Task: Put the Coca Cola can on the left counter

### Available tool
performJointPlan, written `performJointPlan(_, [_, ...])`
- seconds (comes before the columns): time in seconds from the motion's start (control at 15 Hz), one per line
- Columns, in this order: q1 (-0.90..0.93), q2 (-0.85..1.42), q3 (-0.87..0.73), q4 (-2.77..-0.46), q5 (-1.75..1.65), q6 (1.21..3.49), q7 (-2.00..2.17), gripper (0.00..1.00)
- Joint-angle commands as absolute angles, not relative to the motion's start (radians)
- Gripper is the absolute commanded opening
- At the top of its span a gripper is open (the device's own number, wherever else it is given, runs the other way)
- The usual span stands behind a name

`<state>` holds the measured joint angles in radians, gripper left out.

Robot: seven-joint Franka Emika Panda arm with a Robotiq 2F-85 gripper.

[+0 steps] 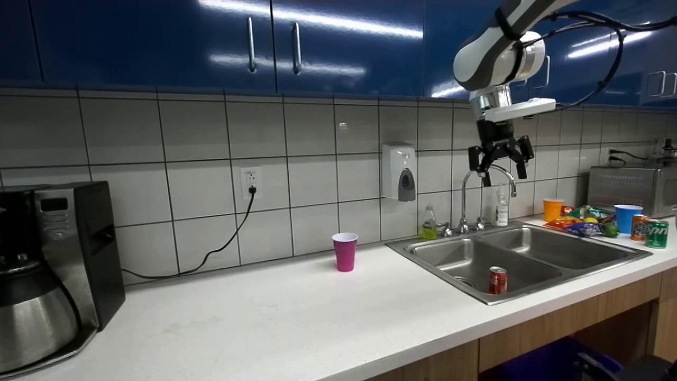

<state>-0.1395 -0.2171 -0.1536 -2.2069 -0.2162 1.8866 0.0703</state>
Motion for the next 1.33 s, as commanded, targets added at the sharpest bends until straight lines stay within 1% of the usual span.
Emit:
performJointPlan(0.0, [-0.171,-0.127,-0.176,-2.159,-0.223,1.943,0.076,1.00])
performJointPlan(0.93, [-0.241,0.236,-0.265,-2.076,-0.183,2.244,0.065,1.00])
performJointPlan(1.27, [-0.264,0.396,-0.272,-1.997,-0.147,2.325,0.061,1.00])
